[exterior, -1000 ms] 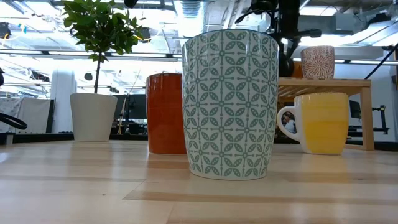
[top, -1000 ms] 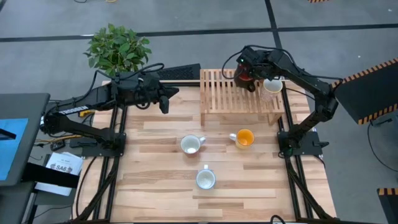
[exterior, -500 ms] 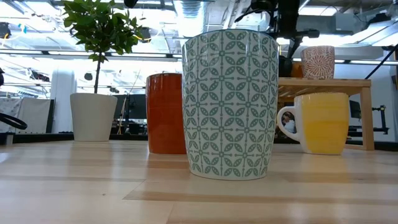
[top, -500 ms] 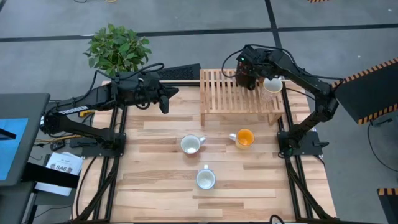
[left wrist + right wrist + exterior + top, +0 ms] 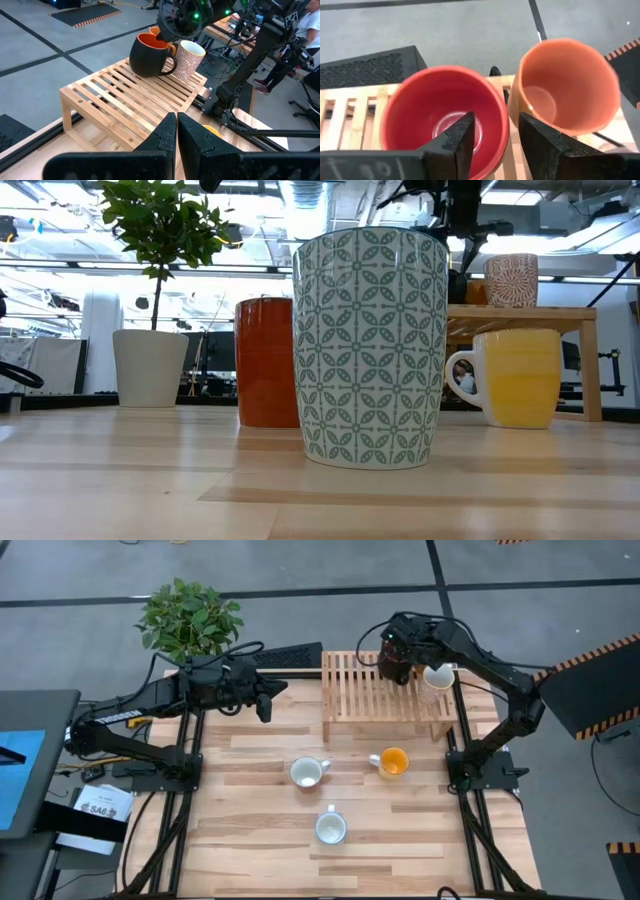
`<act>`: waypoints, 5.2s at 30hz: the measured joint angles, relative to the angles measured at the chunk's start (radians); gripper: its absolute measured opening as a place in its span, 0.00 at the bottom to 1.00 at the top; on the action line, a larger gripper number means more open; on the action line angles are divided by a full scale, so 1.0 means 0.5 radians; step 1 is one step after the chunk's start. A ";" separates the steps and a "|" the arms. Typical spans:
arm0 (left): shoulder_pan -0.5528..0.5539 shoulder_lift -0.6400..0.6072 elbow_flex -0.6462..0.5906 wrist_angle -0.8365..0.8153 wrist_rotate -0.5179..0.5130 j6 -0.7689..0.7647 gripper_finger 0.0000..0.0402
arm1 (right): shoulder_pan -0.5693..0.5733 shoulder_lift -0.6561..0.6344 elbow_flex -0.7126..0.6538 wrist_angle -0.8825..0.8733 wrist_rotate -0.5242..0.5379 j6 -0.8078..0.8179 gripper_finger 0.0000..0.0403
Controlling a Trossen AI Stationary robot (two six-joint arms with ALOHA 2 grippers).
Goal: Place coffee mugs
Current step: Put the red mug on the shelf
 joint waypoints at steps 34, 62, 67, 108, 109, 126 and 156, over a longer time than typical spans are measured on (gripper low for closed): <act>-0.632 -0.105 -0.416 0.372 -0.254 0.270 0.00 | 2.095 -0.568 -0.527 0.278 0.259 0.336 0.44; -0.631 0.206 -0.739 0.216 0.047 -0.233 0.43 | 2.237 -0.640 -0.549 0.324 0.409 0.380 0.44; -0.528 0.420 -0.587 -0.035 0.096 -0.375 0.47 | 2.197 -0.640 -0.549 0.312 0.407 0.378 0.44; -0.441 1.046 0.364 -1.195 0.286 -0.185 0.01 | 2.139 -0.639 -0.548 0.285 0.407 0.341 0.44; -0.441 1.029 0.444 -1.227 0.254 -0.138 0.01 | 2.139 -0.639 -0.548 0.285 0.407 0.342 0.44; 0.054 1.102 1.435 -1.157 -0.001 0.444 0.01 | 2.139 -0.639 -0.548 0.349 0.412 0.342 0.44; 0.536 1.459 1.451 -0.951 0.222 0.455 0.01 | 2.140 -0.638 -0.548 0.604 0.465 0.342 0.44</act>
